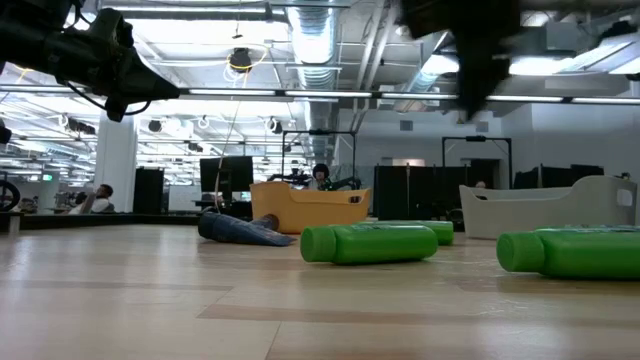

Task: Pick & Place Travel size toiletries
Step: Put the dark blue shave cream into the transparent bin

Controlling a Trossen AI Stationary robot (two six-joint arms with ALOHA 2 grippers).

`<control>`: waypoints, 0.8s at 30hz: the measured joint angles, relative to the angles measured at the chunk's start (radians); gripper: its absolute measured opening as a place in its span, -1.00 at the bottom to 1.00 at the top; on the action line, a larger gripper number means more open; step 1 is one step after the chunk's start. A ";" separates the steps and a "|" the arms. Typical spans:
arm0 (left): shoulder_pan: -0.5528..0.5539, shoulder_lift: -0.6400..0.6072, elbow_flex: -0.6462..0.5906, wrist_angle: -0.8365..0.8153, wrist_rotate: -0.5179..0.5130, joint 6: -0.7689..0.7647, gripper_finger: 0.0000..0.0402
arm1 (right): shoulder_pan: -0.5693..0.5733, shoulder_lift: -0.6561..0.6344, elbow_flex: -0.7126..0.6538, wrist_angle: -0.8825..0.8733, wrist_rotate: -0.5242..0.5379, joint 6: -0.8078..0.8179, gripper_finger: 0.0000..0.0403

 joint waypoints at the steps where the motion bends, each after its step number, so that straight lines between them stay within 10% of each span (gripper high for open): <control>1: 0.000 0.000 0.000 0.000 0.000 0.000 -0.99 | -0.031 0.032 0.022 0.042 0.000 -0.053 0.05; 24: 0.000 0.002 0.000 0.004 -0.004 0.003 -0.99 | -0.272 0.768 0.832 0.117 -0.054 -0.558 0.42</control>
